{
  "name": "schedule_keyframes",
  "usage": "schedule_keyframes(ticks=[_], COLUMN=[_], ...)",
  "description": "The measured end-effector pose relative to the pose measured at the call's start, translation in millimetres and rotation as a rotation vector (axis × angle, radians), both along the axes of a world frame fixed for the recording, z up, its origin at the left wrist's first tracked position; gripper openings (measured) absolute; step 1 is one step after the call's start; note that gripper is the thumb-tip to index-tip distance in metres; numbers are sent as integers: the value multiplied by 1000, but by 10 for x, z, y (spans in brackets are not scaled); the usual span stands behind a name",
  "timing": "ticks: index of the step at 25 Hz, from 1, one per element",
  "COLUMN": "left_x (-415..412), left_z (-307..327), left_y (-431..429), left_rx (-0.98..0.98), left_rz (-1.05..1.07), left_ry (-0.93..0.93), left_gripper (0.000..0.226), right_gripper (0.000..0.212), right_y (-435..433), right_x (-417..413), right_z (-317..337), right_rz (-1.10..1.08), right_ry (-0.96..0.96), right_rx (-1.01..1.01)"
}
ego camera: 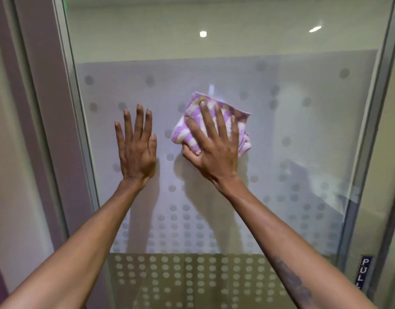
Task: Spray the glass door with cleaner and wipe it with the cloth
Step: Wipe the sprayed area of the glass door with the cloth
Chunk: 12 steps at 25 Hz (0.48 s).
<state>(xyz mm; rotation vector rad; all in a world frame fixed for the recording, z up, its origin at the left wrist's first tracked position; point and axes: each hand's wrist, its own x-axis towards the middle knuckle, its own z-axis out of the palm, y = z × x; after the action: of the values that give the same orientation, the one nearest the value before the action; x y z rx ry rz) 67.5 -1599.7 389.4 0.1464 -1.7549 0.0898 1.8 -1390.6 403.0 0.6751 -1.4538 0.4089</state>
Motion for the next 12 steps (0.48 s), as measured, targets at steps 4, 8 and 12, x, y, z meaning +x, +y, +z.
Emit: schedule_keyframes(ticks=[4,8,12], left_x=[15,-15,-44], left_z=[-7,-15,-18], left_y=[33,-1,-36], left_rx=[22,-2,-17], left_rz=[-3,-8,-2], left_ry=[-1,6,17], left_gripper=[60,59,58], right_gripper=[60,67,64], right_y=[363,-95,-460], right_x=[-151,-37,59], right_z=[137,980,751], right_rz=[-111,-109,-56], right_ry=[-78,-132,3], right_rx=[-164,-304,-10])
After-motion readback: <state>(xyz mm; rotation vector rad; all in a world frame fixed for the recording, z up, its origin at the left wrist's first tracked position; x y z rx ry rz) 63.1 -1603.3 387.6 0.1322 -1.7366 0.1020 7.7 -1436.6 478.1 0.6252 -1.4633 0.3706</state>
